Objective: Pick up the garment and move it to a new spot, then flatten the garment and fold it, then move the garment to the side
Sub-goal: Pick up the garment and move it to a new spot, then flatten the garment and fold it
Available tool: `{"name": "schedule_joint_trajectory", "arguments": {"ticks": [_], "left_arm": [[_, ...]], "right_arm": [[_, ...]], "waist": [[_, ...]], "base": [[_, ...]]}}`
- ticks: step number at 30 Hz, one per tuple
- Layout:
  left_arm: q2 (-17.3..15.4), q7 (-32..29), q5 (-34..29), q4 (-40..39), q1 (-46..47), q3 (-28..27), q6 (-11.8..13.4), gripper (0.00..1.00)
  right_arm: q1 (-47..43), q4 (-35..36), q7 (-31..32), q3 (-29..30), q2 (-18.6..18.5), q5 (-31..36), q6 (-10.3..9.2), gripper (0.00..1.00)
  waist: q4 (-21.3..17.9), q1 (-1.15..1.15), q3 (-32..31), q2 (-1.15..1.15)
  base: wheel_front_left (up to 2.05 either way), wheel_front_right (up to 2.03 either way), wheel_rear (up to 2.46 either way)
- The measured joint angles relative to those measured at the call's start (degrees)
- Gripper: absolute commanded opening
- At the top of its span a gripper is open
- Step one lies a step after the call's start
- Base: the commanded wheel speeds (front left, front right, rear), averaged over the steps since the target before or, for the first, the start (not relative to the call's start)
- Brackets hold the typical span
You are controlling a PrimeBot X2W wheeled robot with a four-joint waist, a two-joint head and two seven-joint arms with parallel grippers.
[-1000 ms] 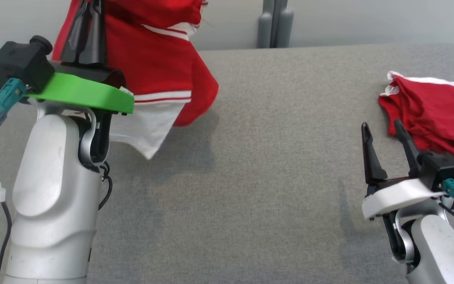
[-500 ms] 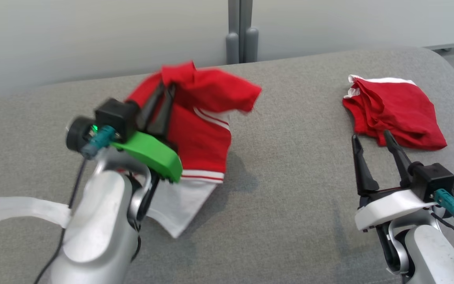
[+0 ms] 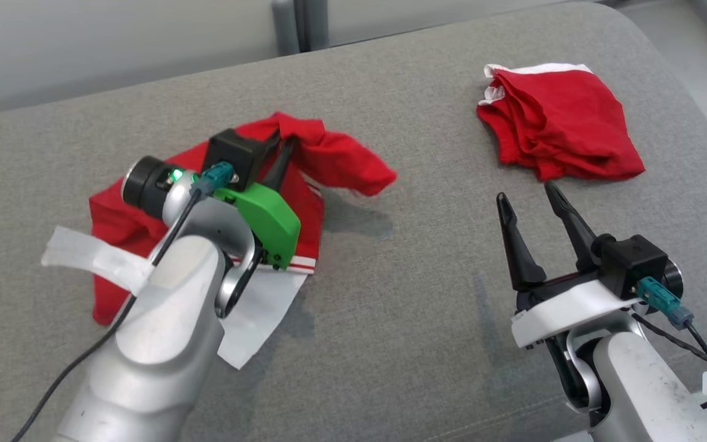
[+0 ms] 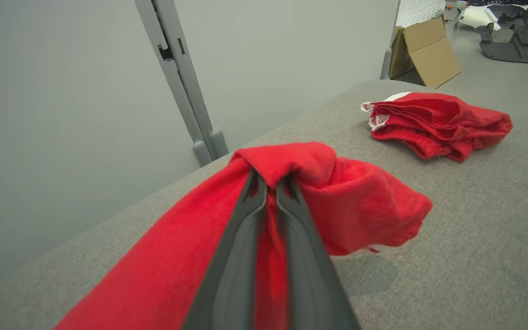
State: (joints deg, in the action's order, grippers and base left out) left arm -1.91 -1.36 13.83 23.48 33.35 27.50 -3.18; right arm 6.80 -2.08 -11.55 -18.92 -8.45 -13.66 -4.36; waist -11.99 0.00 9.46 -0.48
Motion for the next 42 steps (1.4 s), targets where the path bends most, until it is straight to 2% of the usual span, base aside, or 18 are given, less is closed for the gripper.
{"name": "schedule_joint_trajectory", "arguments": {"ticks": [4, 5, 6, 10, 13, 18, 23, 29, 33, 42], "left_arm": [[0.0, -0.1, -0.7, 0.5, 5.4, 0.1, 0.5, 0.0], [0.0, 0.0, -0.7, 1.0, 6.4, -0.2, 0.9, 0.38], [0.1, -0.1, -0.7, 2.0, 7.2, -0.8, 1.5, 1.0], [0.2, 0.5, -0.6, 5.1, 7.9, -3.2, 2.6, 1.0], [0.0, 2.6, 2.3, 5.3, 9.6, -0.9, 1.9, 1.0], [0.4, 5.3, 4.0, 5.5, 10.4, 0.7, 1.2, 1.0], [0.3, 8.4, 4.1, 5.8, 10.3, -0.1, 1.2, 1.0], [0.3, 11.4, 3.7, 6.5, 7.0, -1.1, 2.6, 1.0], [0.3, 13.0, 4.1, 7.1, 1.6, -1.3, 3.7, 1.0], [0.2, 14.7, 6.5, 4.1, -6.9, -1.4, 6.1, 1.0]], "right_arm": [[1.2, -0.3, 0.0, -1.0, 1.5, 0.0, 0.65, 1.0], [1.4, -0.6, 0.0, -1.5, 1.6, 0.0, 0.89, 1.0], [1.7, -1.1, -0.1, -1.8, 1.8, 0.0, 0.98, 1.0], [3.6, -2.8, -0.5, -3.3, 3.0, 0.0, 2.11, 1.0], [4.0, -4.3, -1.0, -1.9, 2.6, 0.0, 2.16, 1.0], [4.8, -6.3, -1.0, -3.1, 2.5, 0.0, 3.13, 1.0], [6.7, -8.8, -1.1, -6.6, 2.7, 0.3, 6.03, 1.0], [8.0, -12.6, -1.1, -9.5, 3.1, 0.0, 8.87, 1.0], [8.1, -15.7, -0.6, -11.1, 3.5, -1.5, 9.92, 1.0], [6.8, -22.1, 2.6, -11.7, 4.9, -12.1, 10.89, 1.0]], "waist": [[-2.8, 0.0, 2.2, 0.0], [-3.5, 0.0, 2.7, 0.0], [-4.3, 0.0, 3.3, 0.0], [-7.4, 0.0, 5.2, 0.0], [-9.7, 0.0, 7.3, 0.0], [-9.5, 0.0, 9.1, 0.0], [-7.2, 0.0, 9.3, 0.0], [-3.0, 0.0, 7.8, 0.0], [0.0, 0.0, 6.2, 0.0], [6.8, 0.0, 2.8, 0.0]], "base": [[0.0, 0.0, 0.0], [0.0, 0.0, 0.0], [0.0, 0.0, 0.0], [0.0, 0.0, 0.0], [0.0, 0.0, 0.0], [0.0, 0.0, 0.0], [0.0, 0.0, 0.0], [0.0, 0.0, 0.0], [0.0, 0.0, 0.0], [0.0, 0.0, 0.0]]}}
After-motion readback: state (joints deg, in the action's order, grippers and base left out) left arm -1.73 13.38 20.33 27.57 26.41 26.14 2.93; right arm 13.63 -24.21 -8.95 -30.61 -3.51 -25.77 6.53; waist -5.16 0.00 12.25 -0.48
